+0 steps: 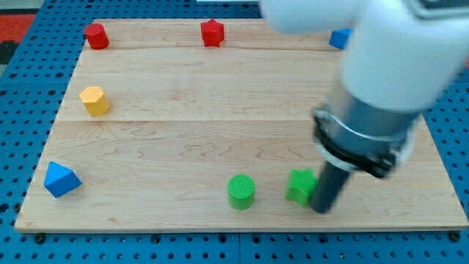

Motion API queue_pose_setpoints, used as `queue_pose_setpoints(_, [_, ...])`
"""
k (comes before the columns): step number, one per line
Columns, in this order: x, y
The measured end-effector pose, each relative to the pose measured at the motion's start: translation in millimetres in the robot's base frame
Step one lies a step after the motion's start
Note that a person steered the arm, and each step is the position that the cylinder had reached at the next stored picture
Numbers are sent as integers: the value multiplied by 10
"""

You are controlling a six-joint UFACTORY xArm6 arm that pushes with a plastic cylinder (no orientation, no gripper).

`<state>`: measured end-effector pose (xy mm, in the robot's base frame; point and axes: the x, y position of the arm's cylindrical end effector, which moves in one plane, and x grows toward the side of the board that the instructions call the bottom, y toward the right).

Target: Move the green blocks at the center of the board

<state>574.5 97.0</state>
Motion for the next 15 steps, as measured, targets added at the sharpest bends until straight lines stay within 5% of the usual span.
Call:
queue_pose_setpoints(1, [-647, -52])
queue_pose_setpoints(2, [-840, -51])
queue_pose_setpoints(4, [211, 324])
queue_pose_setpoints(5, [445, -208])
queue_pose_setpoints(6, [273, -988])
queue_pose_setpoints(8, [-575, -1522])
queue_pose_setpoints(11, [-450, -1117])
queue_pose_setpoints(13, [-1345, -1004])
queue_pose_setpoints(15, [-864, -1532])
